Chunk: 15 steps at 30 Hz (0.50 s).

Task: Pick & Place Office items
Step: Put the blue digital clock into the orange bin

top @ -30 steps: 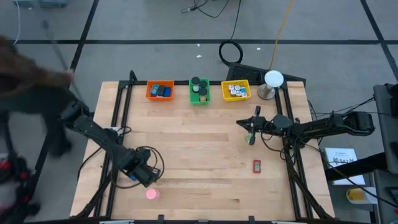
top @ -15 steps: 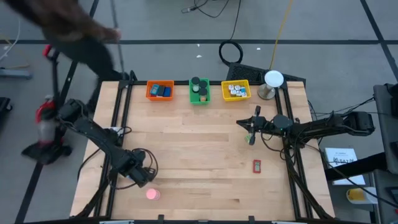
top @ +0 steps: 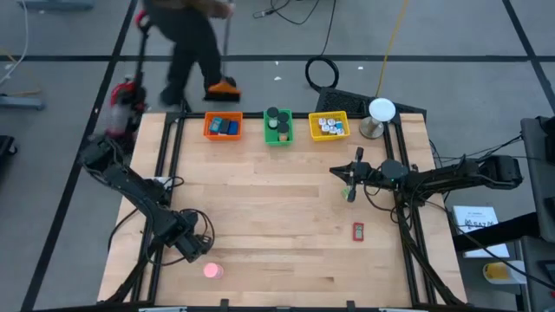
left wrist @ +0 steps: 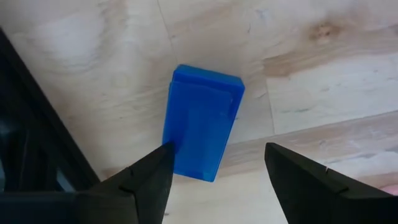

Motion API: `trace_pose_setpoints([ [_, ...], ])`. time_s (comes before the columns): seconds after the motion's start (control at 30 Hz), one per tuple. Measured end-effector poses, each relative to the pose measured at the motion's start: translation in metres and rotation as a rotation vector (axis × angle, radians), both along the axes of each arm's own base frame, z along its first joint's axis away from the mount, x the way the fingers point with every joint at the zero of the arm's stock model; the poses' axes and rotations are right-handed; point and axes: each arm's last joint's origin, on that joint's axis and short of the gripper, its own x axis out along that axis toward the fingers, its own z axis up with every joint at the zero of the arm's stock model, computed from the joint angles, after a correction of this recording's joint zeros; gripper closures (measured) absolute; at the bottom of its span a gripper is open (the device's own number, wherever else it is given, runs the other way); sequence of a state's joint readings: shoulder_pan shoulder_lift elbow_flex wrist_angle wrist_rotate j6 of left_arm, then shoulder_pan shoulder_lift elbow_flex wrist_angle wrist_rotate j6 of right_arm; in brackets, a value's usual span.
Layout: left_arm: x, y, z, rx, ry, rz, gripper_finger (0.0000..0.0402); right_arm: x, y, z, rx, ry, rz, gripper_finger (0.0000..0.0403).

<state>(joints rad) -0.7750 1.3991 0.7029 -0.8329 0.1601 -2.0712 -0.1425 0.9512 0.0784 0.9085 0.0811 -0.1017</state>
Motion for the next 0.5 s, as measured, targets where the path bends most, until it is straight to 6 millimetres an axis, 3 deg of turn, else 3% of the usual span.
trace_pose_setpoints([
  [0.3,0.001,0.005,0.002,0.016,0.003,0.015,0.0179,0.0,0.0,0.0,0.0,0.0,0.0,0.0385],
  [0.5,0.009,0.01,0.006,-0.003,-0.017,-0.061,0.0161,0.0,0.0,0.0,0.001,0.0,0.0,0.0385],
])
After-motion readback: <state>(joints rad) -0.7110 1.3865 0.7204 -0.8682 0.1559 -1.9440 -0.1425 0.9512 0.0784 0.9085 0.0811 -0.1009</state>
